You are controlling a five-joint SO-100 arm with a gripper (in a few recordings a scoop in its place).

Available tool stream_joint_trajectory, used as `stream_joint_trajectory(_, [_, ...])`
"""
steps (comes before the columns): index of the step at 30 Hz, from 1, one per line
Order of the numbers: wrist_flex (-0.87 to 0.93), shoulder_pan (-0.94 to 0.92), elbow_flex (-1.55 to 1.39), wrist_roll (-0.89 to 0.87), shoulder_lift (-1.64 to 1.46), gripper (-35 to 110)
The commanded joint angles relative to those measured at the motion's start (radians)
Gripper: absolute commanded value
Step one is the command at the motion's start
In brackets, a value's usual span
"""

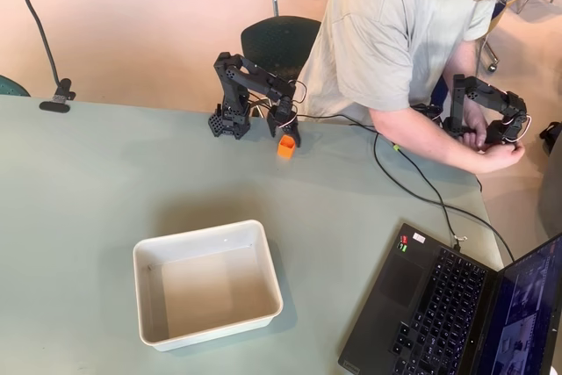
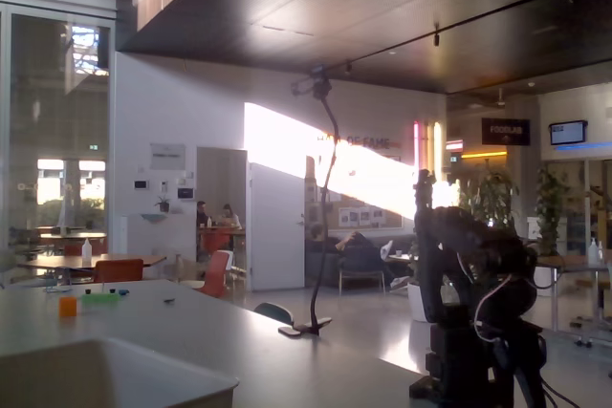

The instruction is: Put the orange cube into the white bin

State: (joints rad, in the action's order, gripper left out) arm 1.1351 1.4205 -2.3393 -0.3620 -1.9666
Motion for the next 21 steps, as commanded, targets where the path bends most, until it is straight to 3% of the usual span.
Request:
stream_joint_trajectory(1, [-0.008,-0.017,0.040,-0.003,0.000,54])
stream_joint_trajectory(21, [-0.057,-0.051,0.041,0.008,0.149,53])
